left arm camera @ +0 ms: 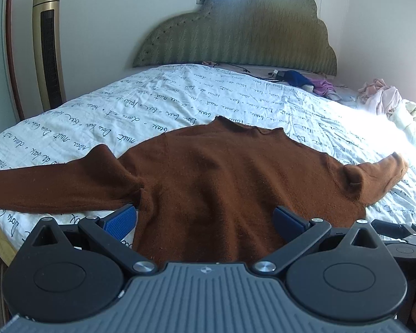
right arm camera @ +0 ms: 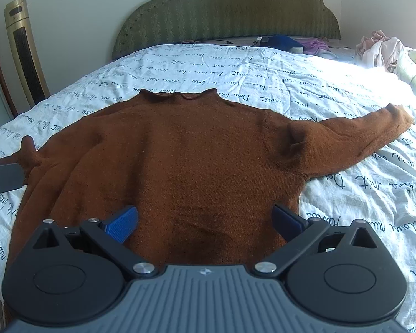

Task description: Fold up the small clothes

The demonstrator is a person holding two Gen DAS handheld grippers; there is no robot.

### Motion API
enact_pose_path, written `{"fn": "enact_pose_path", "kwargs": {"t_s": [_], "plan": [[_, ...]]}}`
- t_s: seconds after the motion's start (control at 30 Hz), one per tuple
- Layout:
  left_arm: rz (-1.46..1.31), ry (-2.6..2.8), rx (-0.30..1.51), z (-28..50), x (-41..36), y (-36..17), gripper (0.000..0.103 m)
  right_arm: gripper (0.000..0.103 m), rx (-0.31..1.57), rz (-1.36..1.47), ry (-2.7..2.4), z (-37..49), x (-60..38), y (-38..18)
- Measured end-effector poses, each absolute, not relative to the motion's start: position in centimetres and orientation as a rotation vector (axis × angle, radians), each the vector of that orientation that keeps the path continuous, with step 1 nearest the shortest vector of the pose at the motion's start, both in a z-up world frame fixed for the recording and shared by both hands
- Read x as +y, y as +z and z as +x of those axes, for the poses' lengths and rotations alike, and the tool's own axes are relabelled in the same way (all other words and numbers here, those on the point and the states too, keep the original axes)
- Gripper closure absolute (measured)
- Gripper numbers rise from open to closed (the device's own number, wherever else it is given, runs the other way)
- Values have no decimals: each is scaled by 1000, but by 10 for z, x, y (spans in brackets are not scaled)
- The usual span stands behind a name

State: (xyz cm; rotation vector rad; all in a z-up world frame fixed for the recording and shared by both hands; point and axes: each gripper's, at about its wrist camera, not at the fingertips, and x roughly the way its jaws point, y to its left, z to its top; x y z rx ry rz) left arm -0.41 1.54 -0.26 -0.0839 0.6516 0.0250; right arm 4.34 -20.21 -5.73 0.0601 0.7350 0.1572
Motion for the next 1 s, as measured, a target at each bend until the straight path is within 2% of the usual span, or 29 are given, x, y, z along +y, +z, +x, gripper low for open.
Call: {"fn": "enact_pose_path", "kwargs": {"t_s": [0.2, 0.37, 1.0], "plan": [[-77, 41, 684, -1, 14, -5, 0, 0, 703, 50, 182, 39, -200, -54], [-69, 55, 697, 0, 13, -5, 0, 0, 603, 30, 173, 31, -197, -51], [10, 85, 821, 13, 4, -15, 0, 0, 676, -24, 124, 31, -197, -49]]}}
